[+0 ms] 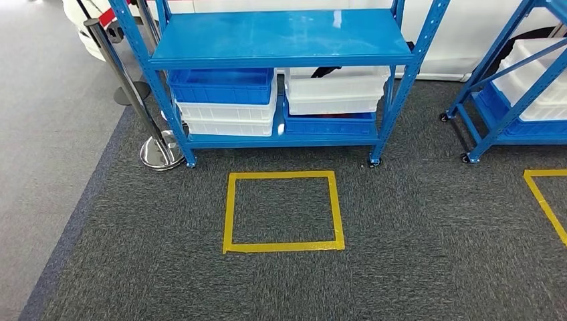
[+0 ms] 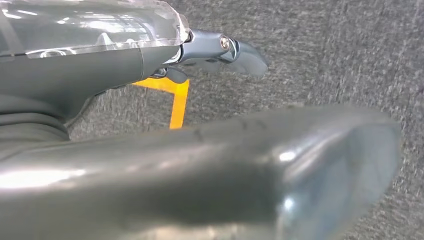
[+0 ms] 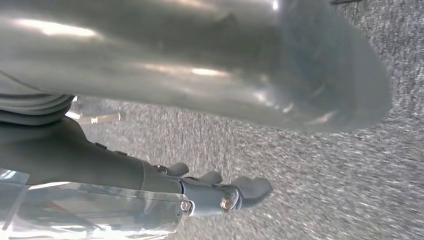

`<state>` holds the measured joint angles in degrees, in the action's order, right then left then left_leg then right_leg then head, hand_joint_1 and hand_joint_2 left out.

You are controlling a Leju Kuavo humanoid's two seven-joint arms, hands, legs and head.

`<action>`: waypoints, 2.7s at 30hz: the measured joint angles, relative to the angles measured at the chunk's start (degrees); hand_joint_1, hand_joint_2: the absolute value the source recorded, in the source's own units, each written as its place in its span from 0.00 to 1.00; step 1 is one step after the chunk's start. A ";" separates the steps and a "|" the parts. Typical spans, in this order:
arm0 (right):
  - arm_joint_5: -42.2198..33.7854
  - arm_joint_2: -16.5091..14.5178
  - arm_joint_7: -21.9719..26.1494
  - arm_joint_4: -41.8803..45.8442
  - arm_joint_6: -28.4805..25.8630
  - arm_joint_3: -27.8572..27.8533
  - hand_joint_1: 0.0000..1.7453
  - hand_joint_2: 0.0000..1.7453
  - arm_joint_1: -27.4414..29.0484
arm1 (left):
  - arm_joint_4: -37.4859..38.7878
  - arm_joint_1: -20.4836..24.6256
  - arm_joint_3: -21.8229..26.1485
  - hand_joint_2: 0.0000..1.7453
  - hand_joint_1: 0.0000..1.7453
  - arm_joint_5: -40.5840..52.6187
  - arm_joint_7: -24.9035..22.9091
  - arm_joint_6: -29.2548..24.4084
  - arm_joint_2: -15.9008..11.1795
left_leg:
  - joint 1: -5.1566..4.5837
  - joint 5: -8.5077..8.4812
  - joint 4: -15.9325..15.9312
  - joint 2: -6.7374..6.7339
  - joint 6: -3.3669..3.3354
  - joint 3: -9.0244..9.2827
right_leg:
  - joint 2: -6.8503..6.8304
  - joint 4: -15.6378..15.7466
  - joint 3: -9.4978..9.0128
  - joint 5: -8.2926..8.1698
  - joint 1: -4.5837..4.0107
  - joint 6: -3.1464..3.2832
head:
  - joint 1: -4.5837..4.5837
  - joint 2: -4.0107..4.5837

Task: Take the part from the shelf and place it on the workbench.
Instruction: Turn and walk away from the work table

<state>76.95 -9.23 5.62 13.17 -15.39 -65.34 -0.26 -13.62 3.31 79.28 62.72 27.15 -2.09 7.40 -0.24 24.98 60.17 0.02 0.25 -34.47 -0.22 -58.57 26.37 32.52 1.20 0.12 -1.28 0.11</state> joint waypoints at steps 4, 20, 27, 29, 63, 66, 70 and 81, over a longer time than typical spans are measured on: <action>0.01 -0.01 0.04 0.01 0.02 -0.01 0.00 0.00 -0.33 | -0.01 -0.08 0.02 0.00 0.00 0.02 -0.11 0.07 0.03 | 0.16 1.04 -2.38 0.30 -1.21 2.26 | -0.04 -2.24 0.13 -0.39 0.01 -1.51 | 0.08 -0.01; 0.05 -0.13 0.05 0.01 0.13 -0.45 0.00 0.00 0.21 | -0.03 0.42 0.01 0.00 0.00 0.08 -0.16 0.30 0.32 | 0.12 6.71 1.79 0.59 0.77 8.62 | 0.30 -0.60 7.59 -6.44 -0.31 1.29 | 0.03 0.00; -0.66 -0.21 0.10 0.01 1.39 -0.95 0.00 0.00 0.16 | -0.03 0.00 0.01 0.00 0.00 0.18 -0.60 0.71 0.31 | 0.72 9.61 8.33 0.52 1.62 -2.71 | 0.66 -0.49 0.88 -0.92 -0.29 1.26 | -0.09 0.01; -1.95 -0.31 0.40 -0.01 2.55 -1.61 0.00 0.00 0.10 | -0.04 -0.47 0.01 0.00 0.00 0.18 -0.70 0.78 0.27 | 0.56 2.52 2.92 1.45 1.01 -2.74 | 1.11 -0.53 -0.95 0.82 -0.22 0.71 | -0.02 0.02; -2.78 -1.50 2.32 0.19 3.89 -5.69 0.00 0.00 -1.13 | -0.54 -0.21 0.00 0.00 0.00 0.98 -1.48 0.13 0.20 | 0.10 -1.09 1.21 -0.04 -0.61 -2.93 | 2.10 -0.37 -1.29 1.50 -0.44 -0.82 | 0.29 -0.01; -2.57 -1.58 2.34 0.25 3.90 -5.68 0.00 0.00 -1.58 | -0.64 0.36 0.00 0.00 0.00 1.11 -1.49 -0.16 0.15 | 0.29 -0.69 -0.33 0.02 -1.71 -1.43 | 1.27 -2.50 -0.97 3.48 -0.24 -1.70 | 0.49 -0.02; -2.43 -1.67 2.38 0.26 3.96 -5.68 0.00 0.00 -1.57 | -0.77 0.46 0.00 0.00 0.00 1.31 -1.52 -0.24 0.11 | 0.30 0.47 -1.11 -0.05 -2.40 0.37 | 0.70 -15.73 8.05 6.79 -0.21 -2.26 | 0.75 -0.01; -1.85 -1.87 1.89 0.39 4.00 -5.68 0.00 0.00 -1.44 | -0.80 0.45 0.00 0.00 0.00 1.29 -1.56 -0.06 0.26 | 0.02 4.46 0.90 0.16 0.02 2.40 | 0.30 -0.32 5.48 -4.74 -0.32 0.56 | 0.55 0.00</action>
<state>75.11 -11.11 7.51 13.56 -11.39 -71.02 -1.70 -14.41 3.76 79.28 64.01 25.58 -2.15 7.66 -0.22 29.44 61.06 0.18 0.27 -32.07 0.08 -58.89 31.85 27.79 0.88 0.68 -0.73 0.11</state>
